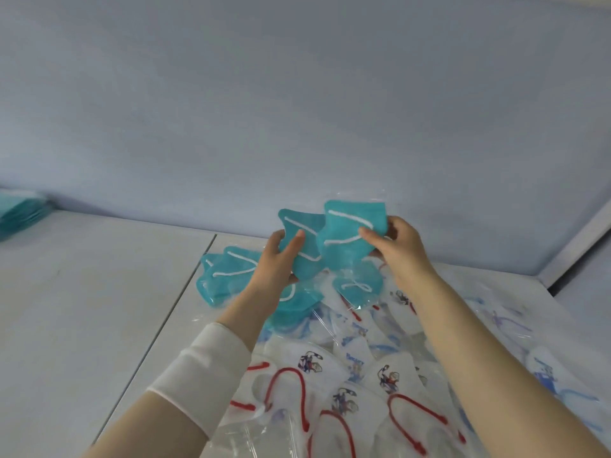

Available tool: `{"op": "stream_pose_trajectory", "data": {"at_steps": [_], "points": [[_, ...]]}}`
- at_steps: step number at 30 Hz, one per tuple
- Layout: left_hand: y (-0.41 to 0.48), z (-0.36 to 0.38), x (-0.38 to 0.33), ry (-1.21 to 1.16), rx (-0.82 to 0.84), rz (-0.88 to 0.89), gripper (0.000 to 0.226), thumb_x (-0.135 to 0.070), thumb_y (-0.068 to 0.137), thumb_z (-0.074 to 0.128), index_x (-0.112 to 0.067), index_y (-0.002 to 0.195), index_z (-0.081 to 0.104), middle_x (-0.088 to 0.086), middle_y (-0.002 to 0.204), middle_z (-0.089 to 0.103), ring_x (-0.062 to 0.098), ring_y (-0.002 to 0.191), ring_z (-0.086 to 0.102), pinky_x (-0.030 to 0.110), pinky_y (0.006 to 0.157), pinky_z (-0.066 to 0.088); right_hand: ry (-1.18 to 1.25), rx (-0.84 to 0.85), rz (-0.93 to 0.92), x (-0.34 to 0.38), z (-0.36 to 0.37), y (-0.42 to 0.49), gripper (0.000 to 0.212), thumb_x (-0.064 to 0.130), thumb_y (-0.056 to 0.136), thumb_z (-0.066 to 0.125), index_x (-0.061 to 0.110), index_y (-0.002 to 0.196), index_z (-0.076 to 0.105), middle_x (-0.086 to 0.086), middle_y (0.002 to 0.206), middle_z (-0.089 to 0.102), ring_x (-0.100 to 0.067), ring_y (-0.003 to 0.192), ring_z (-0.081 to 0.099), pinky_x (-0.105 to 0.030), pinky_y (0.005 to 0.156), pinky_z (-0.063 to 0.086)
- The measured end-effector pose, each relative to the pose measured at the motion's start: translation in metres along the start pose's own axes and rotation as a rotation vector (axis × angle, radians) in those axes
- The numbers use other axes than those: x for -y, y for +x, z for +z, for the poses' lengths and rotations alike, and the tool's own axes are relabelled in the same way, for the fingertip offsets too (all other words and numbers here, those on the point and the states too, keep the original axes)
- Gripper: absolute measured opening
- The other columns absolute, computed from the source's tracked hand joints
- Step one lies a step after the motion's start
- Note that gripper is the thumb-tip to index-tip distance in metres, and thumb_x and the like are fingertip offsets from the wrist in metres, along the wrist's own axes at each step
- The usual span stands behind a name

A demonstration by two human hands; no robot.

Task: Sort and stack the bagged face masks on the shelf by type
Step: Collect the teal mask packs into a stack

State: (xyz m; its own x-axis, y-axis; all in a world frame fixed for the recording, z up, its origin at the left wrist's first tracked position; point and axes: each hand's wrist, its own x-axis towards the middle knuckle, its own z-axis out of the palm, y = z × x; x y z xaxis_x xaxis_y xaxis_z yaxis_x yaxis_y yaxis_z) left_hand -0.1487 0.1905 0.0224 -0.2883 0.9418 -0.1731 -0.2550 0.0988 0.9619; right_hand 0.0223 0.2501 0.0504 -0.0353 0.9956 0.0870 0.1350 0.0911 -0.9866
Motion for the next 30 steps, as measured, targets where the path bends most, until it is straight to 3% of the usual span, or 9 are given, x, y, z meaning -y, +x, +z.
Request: {"op": "stream_pose_trajectory", "data": {"at_steps": [3,7,10,16,20,23,27,30], "points": [[-0.004,0.01,0.002,-0.008,0.057,0.023,0.024,-0.016,0.093,0.056,-0.016,0.116,0.049,0.004,0.098,0.062,0.005,0.064,0.064,0.019,0.049,0.052,-0.277,0.019,-0.057,-0.015,0.017,-0.005,0.033,0.028,0.079,0.072,0.012,0.105,0.059,-0.003,0.094,0.063,-0.019,0.081,0.062,-0.032,0.073,0.052],[0.009,-0.019,0.002,0.001,-0.086,0.017,0.021,-0.013,0.092,0.057,-0.019,0.111,0.05,0.001,0.098,0.062,0.013,0.075,0.061,0.027,0.064,0.054,-0.941,-0.016,0.055,-0.043,0.003,-0.001,0.073,0.057,0.081,0.059,0.006,0.131,0.043,-0.01,0.126,0.054,-0.029,0.119,0.048,-0.036,0.099,0.037],[0.015,-0.039,0.004,-0.015,-0.171,-0.006,0.029,-0.015,0.093,0.055,-0.015,0.121,0.05,0.008,0.11,0.061,0.018,0.082,0.062,0.035,0.073,0.055,-1.218,0.046,0.163,-0.061,0.004,-0.002,0.088,0.066,0.071,0.063,0.006,0.131,0.038,-0.015,0.134,0.046,-0.033,0.124,0.04,-0.037,0.101,0.034],[0.017,-0.047,0.007,-0.049,-0.225,-0.01,0.025,-0.015,0.095,0.049,-0.015,0.121,0.05,0.008,0.107,0.06,0.021,0.086,0.061,0.034,0.073,0.054,-1.054,-0.016,0.178,-0.057,0.007,0.006,0.098,0.053,0.062,0.079,0.009,0.135,0.031,-0.015,0.134,0.042,-0.032,0.126,0.039,-0.036,0.101,0.035],[0.014,-0.041,0.009,-0.061,-0.213,-0.009,0.016,-0.014,0.096,0.047,-0.017,0.111,0.051,0.004,0.097,0.061,0.018,0.084,0.06,0.034,0.073,0.053,-1.141,0.031,0.2,-0.06,0.004,0.01,0.112,0.064,0.064,0.071,0.01,0.145,0.015,-0.015,0.142,0.038,-0.032,0.131,0.036,-0.039,0.106,0.03],[0.012,-0.037,0.011,-0.058,-0.204,-0.023,0.016,-0.015,0.096,0.046,-0.018,0.111,0.051,0.004,0.098,0.061,0.021,0.088,0.06,0.04,0.083,0.053,-1.16,0.025,0.187,-0.059,0.003,0.008,0.11,0.064,0.063,0.071,0.01,0.144,0.02,-0.014,0.14,0.041,-0.031,0.13,0.035,-0.038,0.106,0.031],[0.01,-0.036,0.01,-0.045,-0.206,-0.019,0.015,-0.015,0.097,0.044,-0.018,0.11,0.05,0.002,0.095,0.06,0.018,0.085,0.059,0.038,0.082,0.052,-0.797,-0.074,0.092,-0.049,-0.003,0.009,0.095,0.029,0.066,0.083,0.009,0.14,0.028,-0.017,0.132,0.043,-0.031,0.119,0.045,-0.036,0.098,0.039],[0.009,-0.036,0.01,-0.041,-0.217,-0.01,0.013,-0.015,0.097,0.043,-0.02,0.109,0.049,-0.001,0.092,0.059,0.014,0.082,0.058,0.032,0.076,0.052,-0.413,-0.12,0.058,-0.031,-0.02,0.01,0.07,0.008,0.074,0.076,0.004,0.134,0.04,-0.008,0.117,0.054,-0.022,0.097,0.056,-0.028,0.081,0.044]]}}
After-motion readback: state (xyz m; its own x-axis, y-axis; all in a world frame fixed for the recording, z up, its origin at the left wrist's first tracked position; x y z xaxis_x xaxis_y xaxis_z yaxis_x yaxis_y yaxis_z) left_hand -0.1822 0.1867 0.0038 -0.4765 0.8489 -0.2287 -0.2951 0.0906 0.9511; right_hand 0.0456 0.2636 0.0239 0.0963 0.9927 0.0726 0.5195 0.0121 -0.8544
